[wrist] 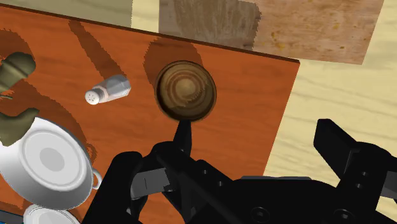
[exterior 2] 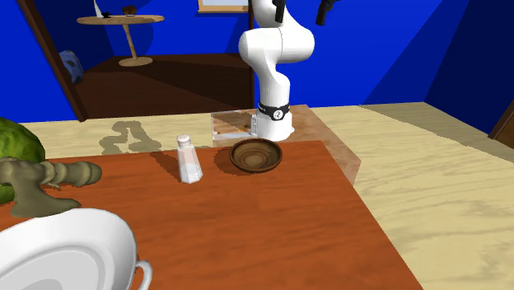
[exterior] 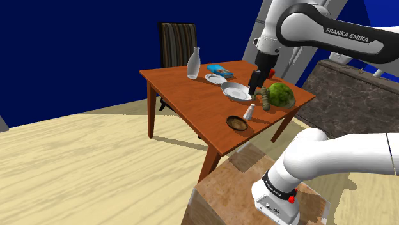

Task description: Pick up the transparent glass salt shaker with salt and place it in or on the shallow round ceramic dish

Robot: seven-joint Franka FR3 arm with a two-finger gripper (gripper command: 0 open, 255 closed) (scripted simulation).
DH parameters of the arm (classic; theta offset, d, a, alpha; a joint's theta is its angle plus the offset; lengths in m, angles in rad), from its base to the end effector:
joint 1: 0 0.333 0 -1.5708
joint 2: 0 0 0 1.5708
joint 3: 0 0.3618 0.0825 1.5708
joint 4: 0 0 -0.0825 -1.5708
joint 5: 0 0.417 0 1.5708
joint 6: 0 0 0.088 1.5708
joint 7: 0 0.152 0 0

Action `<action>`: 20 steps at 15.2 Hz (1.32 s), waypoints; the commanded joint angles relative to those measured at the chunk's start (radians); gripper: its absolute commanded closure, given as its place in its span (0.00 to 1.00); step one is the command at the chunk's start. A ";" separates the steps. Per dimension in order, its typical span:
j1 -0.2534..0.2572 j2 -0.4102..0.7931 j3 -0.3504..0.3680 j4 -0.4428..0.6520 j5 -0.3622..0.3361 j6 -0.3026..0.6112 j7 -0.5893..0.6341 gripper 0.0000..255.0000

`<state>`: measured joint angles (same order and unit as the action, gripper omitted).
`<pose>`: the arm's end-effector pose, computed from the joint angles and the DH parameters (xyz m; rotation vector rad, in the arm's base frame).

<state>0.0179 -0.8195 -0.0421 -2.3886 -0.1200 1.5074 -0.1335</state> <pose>0.2870 -0.0291 0.5666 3.0499 0.1828 -0.1046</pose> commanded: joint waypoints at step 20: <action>-0.113 0.152 -0.562 -0.232 -0.131 0.626 -0.359 0.00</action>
<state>-0.0952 -0.6847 -0.5702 -2.6177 -0.2518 2.0994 -0.4670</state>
